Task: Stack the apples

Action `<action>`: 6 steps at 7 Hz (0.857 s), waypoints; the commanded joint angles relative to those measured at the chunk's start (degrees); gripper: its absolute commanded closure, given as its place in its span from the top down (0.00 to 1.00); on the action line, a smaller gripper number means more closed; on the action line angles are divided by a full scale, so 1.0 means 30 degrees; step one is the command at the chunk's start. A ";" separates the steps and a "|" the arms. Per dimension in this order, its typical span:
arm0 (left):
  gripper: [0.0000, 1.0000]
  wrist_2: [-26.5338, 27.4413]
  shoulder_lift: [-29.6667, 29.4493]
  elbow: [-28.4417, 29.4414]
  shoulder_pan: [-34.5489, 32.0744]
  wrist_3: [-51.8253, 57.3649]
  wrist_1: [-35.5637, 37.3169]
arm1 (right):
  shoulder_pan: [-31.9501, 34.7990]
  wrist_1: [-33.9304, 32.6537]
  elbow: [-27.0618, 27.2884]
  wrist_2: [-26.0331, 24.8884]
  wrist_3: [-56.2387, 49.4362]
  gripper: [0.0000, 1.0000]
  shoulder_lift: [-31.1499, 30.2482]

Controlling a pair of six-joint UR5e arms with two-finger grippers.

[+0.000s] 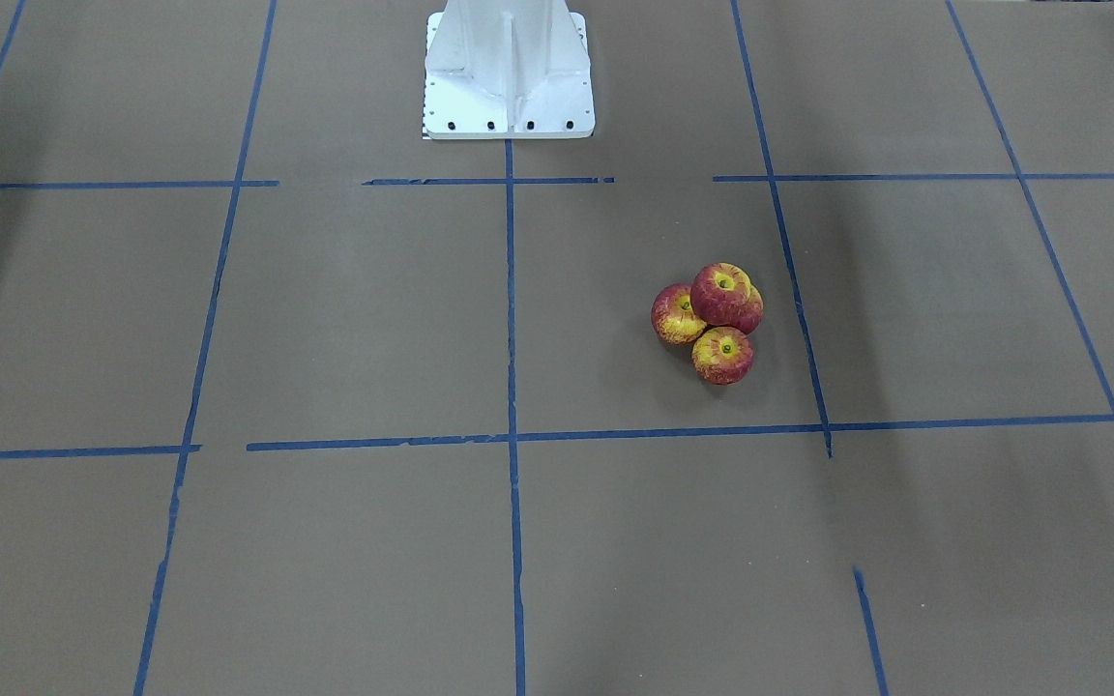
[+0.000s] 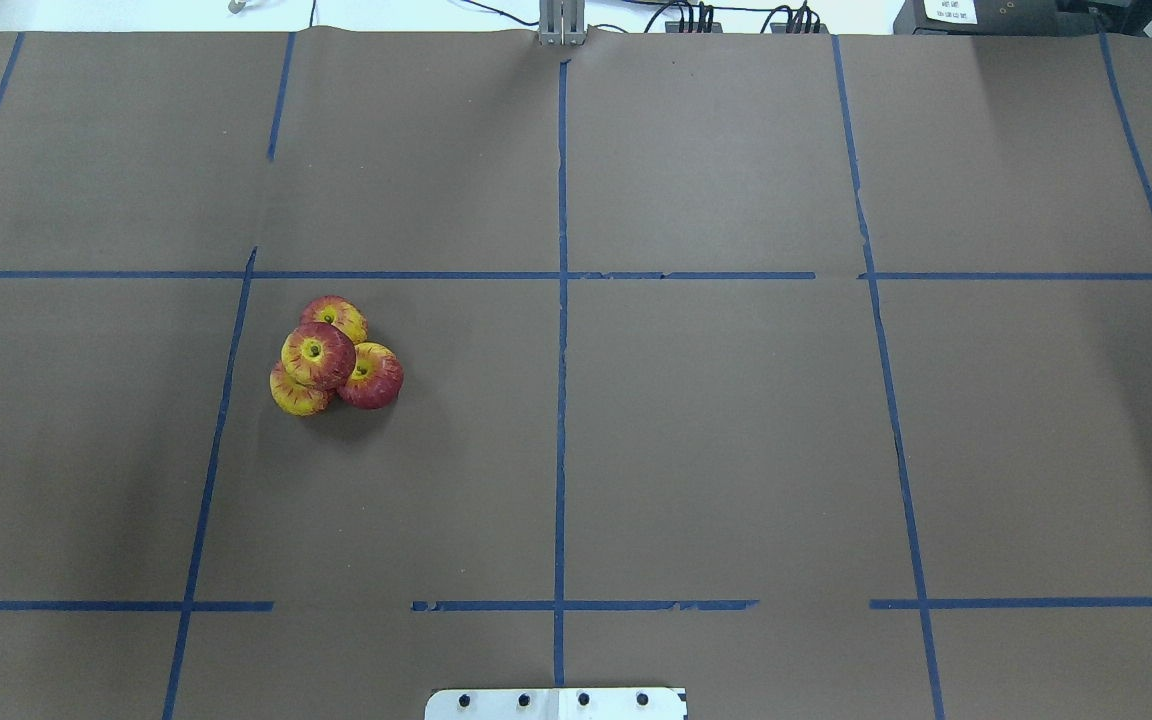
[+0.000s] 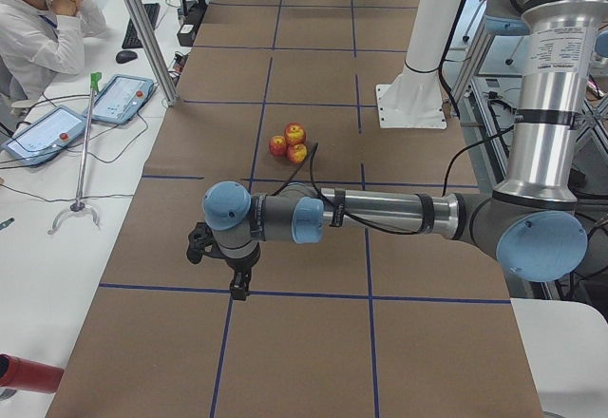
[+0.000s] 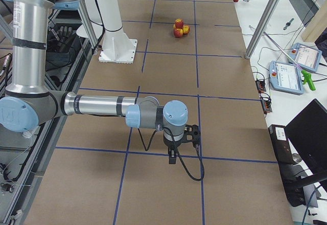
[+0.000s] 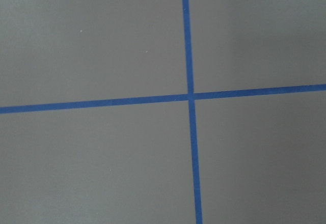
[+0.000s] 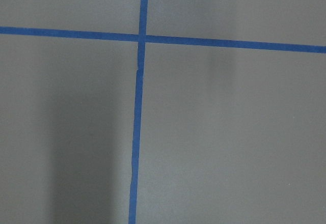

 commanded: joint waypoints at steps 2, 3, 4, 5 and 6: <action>1.00 -0.0048 0.0375 -0.0693 -0.0009 -0.0046 0.0196 | 0.0000 0.0000 0.0000 0.0000 0.0000 1.00 0.0001; 1.00 -0.0020 0.0376 -0.0519 -0.0009 -0.0017 0.0080 | 0.0000 0.0000 0.0000 0.0000 0.0000 1.00 0.0001; 1.00 0.0039 0.0405 -0.0430 -0.0009 0.0041 0.0050 | 0.0000 0.0000 0.0000 0.0000 0.0000 1.00 0.0001; 1.00 0.0010 0.0376 -0.0458 -0.0009 0.0070 0.0050 | 0.0000 0.0000 0.0000 0.0000 0.0000 1.00 0.0001; 1.00 0.0039 0.0376 -0.0284 -0.0009 0.0100 -0.0008 | 0.0000 0.0000 0.0000 0.0000 0.0000 1.00 0.0001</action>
